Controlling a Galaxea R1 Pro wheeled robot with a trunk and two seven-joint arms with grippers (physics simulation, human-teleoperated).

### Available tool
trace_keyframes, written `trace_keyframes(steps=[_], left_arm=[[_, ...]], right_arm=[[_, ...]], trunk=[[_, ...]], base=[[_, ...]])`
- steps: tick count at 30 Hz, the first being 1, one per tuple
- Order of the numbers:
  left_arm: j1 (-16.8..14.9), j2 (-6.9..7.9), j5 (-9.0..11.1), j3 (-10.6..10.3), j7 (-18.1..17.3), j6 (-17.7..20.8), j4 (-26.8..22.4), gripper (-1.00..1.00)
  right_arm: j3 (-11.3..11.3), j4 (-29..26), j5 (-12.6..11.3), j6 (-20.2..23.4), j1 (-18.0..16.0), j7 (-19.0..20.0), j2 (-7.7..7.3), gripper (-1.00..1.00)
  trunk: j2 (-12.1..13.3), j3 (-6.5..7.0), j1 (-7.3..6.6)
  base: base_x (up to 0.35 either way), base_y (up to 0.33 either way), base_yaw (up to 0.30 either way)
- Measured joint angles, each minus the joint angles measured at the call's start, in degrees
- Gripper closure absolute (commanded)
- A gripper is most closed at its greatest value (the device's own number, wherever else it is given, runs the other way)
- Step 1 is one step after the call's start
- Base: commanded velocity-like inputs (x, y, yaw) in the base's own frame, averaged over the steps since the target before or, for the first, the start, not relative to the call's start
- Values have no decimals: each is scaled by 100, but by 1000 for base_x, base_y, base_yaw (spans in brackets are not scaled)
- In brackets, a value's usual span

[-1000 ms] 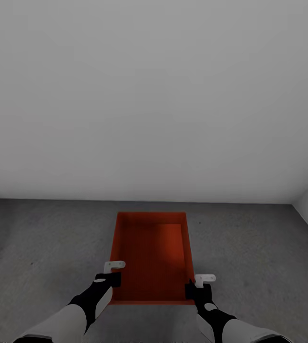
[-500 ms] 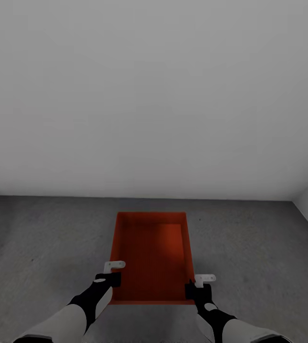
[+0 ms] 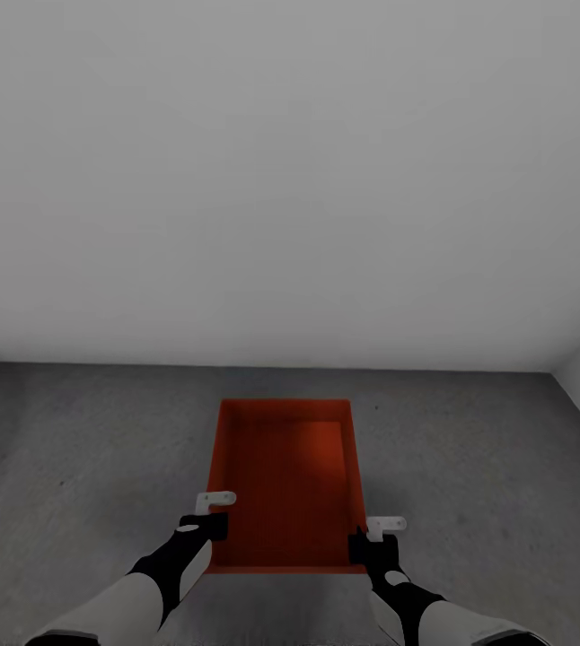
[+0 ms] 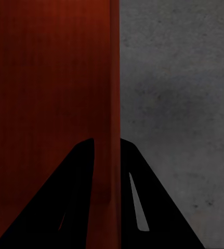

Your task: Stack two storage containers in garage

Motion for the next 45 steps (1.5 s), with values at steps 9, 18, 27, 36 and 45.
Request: trace_keyframes(steps=[9,18,27,36,45], left_arm=[[0,1,7,-5,0,1,-9,100],[0,0,1,3,0,1,-14,100],[0,0,1,3,-1,1,-14,100],[0,0,3,2,-1,1,-14,100],[1,0,3,3,0,4,-21,100]], right_arm=[[2,-9,-2,1,0,-1,0,100],[3,-13,-2,1,0,-1,-1,100],[2,-13,-1,1,0,0,-1,100],[-4,-13,7,2,0,0,-2,100],[-4,-18,9,2,0,-1,-2,100]], trunk=[[0,-83,0],[0,-166,0],[0,-249,0],[0,-332,0],[0,-376,0]], base=[[0,0,0],[0,0,0],[0,0,0],[0,0,0],[0,0,0]])
